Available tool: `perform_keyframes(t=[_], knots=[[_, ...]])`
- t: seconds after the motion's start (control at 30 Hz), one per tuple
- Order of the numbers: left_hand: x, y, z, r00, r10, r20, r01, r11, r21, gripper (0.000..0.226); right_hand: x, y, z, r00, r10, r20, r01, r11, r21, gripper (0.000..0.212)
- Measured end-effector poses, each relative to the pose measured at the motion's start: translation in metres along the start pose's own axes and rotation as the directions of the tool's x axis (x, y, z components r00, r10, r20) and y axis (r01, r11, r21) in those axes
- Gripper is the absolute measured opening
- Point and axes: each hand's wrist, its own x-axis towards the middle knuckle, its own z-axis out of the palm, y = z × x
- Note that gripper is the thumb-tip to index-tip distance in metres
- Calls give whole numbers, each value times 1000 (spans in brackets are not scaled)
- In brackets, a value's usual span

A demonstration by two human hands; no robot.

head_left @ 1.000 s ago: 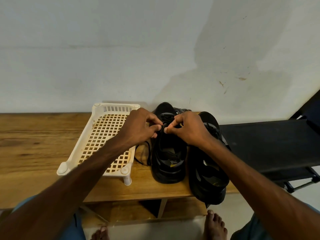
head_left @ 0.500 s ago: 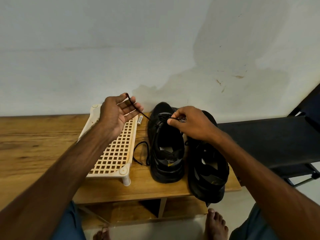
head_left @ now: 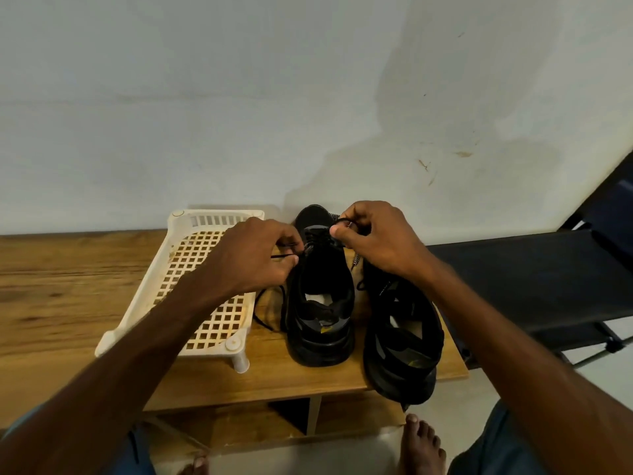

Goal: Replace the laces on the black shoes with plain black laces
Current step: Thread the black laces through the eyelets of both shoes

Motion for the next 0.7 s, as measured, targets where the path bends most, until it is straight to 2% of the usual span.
perform_keyframes(t=[0.07, 0.17, 0.23, 0.27, 0.3, 0.33, 0.4, 0.43, 0.47, 0.5, 0.57, 0.63, 0.67, 0.7], knots=[[0, -1, 0, 1000, -1, -30, 1, 1000, 4, 8, -1, -2, 4, 998, -27, 62, 28, 999, -22, 21], [3, -4, -2, 985, 0, -175, -1, 1000, -6, 19, -2, -3, 13, 986, -34, 162, 48, 995, -86, 31], [4, -5, -7, 971, -57, -232, 3, 974, -226, 21, 0, -3, 16, 986, -35, 162, 57, 989, -136, 34], [5, -4, -9, 962, -106, -252, 4, 927, -376, 18, 0, -2, 16, 987, -34, 158, 58, 988, -145, 35], [5, -3, -14, 948, -184, -258, 13, 837, -547, 15, 0, -2, 16, 987, -34, 158, 58, 987, -149, 36], [6, -2, -19, 927, -291, -238, 28, 686, -727, 11, 0, -2, 15, 987, -36, 159, 61, 986, -154, 36], [7, -5, -31, 891, -444, -90, 40, 276, -960, 9, 0, -2, 15, 987, -51, 154, 78, 981, -177, 37], [8, -8, -35, 888, -458, -28, 33, 125, -992, 11, 0, -2, 15, 988, -57, 145, 85, 978, -189, 37], [9, -12, -36, 888, -459, 12, 36, 44, -998, 13, 0, -3, 14, 989, -58, 137, 85, 977, -196, 36], [9, -12, -35, 891, -453, 44, 53, 8, -999, 12, 0, -2, 14, 990, -53, 134, 80, 976, -201, 35], [10, -10, -25, 887, -452, 98, 131, 42, -991, 5, 0, -1, 13, 989, -39, 141, 68, 976, -208, 34], [10, -5, -14, 892, -422, 161, 248, 160, -956, 16, 0, 1, 12, 988, -26, 152, 57, 977, -203, 35], [10, -5, -8, 906, -394, 155, 289, 308, -907, 18, 0, 1, 12, 988, -21, 156, 52, 979, -197, 36], [10, -5, -3, 930, -348, 117, 291, 508, -811, 18, -1, 1, 12, 987, -20, 157, 51, 980, -193, 37]])
